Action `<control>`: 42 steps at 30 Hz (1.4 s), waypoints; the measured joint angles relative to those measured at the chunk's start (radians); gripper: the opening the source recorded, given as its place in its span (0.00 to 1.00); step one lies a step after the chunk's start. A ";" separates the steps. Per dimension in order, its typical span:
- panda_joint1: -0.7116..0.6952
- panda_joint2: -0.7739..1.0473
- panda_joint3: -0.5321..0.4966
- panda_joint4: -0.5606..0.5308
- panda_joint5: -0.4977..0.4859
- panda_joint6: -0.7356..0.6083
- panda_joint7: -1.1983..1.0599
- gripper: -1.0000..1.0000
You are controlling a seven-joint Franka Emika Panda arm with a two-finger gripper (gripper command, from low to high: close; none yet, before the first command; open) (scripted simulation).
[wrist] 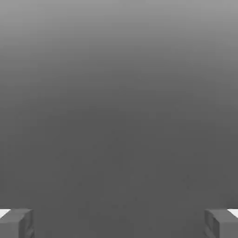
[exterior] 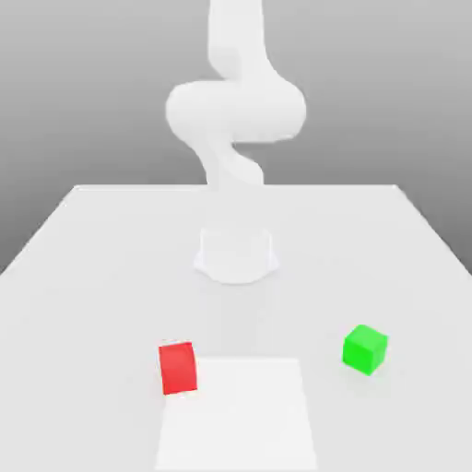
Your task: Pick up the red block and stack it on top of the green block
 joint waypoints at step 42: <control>-0.074 0.720 -0.143 -0.486 -0.007 0.487 -0.432 0.00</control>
